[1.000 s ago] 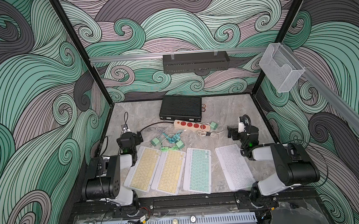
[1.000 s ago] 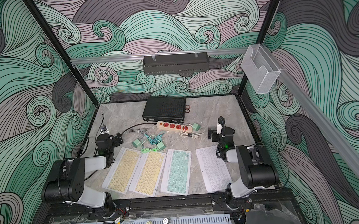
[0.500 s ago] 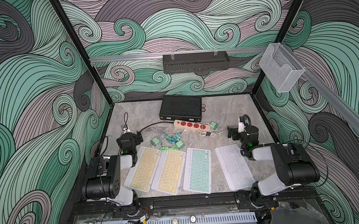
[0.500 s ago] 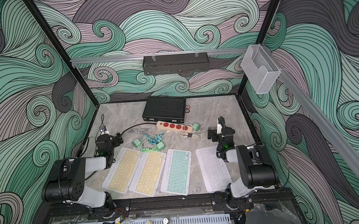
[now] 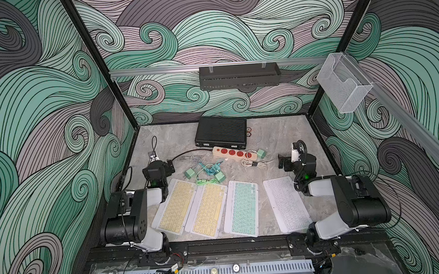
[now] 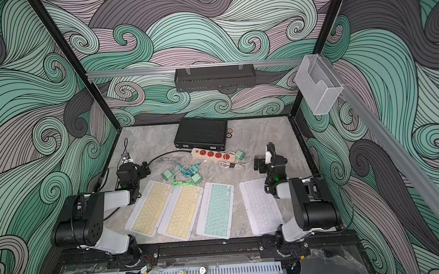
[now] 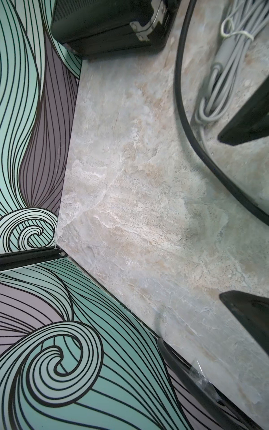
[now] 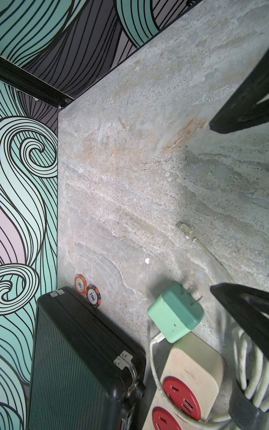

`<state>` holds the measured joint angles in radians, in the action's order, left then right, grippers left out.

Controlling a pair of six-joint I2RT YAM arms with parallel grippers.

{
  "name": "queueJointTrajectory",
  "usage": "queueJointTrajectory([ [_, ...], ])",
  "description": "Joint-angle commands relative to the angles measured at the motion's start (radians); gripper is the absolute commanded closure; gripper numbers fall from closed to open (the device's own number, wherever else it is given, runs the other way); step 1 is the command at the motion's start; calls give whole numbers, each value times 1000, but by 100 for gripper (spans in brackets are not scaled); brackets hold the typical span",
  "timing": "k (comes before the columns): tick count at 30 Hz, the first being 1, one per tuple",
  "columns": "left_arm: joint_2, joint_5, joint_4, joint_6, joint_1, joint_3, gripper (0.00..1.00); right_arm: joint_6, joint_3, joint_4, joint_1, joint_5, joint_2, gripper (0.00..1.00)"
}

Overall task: Unplug the wireless keyboard
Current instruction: Reset both arms

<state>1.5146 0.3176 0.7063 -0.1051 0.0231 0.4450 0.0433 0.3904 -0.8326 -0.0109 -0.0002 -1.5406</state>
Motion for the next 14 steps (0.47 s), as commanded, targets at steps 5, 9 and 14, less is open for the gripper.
queueJointTrajectory([
  [5,4,14,-14,-7,-5,7,1,-13,16,-4,3,8,6,0],
  [9,3,17,-13,-7,-5,8,1,-14,18,-1,3,10,4,0],
  [14,4,16,-13,-6,-6,8,1,-25,6,-18,5,26,11,0],
])
